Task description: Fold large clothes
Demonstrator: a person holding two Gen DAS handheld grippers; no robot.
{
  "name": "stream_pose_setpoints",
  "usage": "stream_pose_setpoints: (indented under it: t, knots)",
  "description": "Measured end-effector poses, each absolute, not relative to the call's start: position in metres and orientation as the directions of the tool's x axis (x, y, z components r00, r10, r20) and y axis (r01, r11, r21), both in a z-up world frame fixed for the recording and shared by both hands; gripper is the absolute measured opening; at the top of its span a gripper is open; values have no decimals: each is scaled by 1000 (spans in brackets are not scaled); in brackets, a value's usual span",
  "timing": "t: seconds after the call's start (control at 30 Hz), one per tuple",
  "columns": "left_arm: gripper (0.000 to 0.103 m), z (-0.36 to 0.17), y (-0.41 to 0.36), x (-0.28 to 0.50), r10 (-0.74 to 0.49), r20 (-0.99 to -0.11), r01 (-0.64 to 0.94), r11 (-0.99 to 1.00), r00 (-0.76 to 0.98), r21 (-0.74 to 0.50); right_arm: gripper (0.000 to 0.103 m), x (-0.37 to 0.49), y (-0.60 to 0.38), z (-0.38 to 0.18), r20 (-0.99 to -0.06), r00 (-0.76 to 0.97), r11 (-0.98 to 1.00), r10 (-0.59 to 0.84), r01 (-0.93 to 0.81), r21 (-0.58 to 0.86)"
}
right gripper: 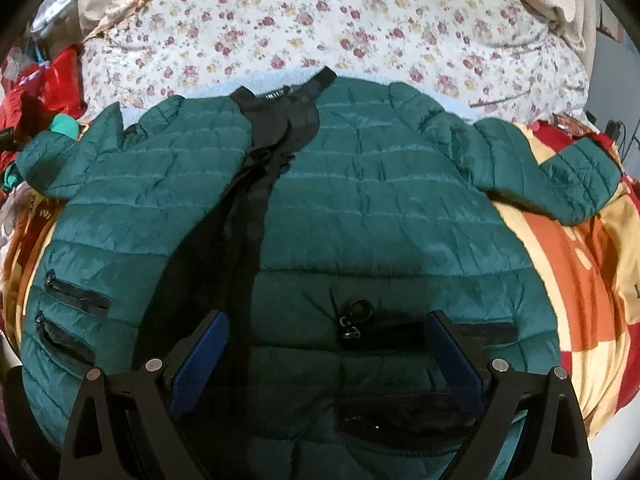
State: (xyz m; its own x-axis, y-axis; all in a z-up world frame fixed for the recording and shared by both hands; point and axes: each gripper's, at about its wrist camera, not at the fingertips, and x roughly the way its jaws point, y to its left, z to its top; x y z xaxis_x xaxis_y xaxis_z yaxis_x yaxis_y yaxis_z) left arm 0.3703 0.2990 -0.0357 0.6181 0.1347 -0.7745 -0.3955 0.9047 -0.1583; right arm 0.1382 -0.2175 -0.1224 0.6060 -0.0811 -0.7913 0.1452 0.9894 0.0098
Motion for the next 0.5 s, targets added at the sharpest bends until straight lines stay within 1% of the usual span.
stream_pose_setpoints:
  t: [0.03, 0.13, 0.23, 0.3, 0.37, 0.4, 0.43, 0.5]
  knots:
    - [83, -42, 308, 381, 130, -789, -412, 896, 601, -165, 97, 139, -218, -124, -791, 606, 989, -85, 148, 7]
    - [79, -57, 319, 399, 83, -813, -414, 887, 576, -203, 97, 142, -219, -127, -790, 607, 989, -89, 146, 1]
    - [79, -69, 321, 416, 70, -825, -422, 881, 561, -212, 97, 146, -220, -130, -793, 603, 989, -94, 148, -4]
    - [78, -76, 321, 423, 82, -831, -445, 871, 550, -208, 97, 149, -220, -133, -793, 601, 989, -104, 150, -16]
    - [59, -76, 320, 426, 122, -823, -467, 864, 555, -187, 97, 149, -218, -134, -790, 602, 989, -115, 147, -32]
    - [30, -75, 319, 427, 124, -826, -466, 866, 551, -181, 97, 150, -217, -134, -788, 604, 989, -120, 146, -39]
    - [14, -76, 318, 428, 110, -836, -462, 868, 538, -183, 97, 151, -217, -135, -787, 605, 988, -123, 146, -43]
    - [11, -71, 315, 426, 117, -837, -465, 868, 534, -175, 97, 151, -217, -135, -784, 608, 988, -126, 145, -46]
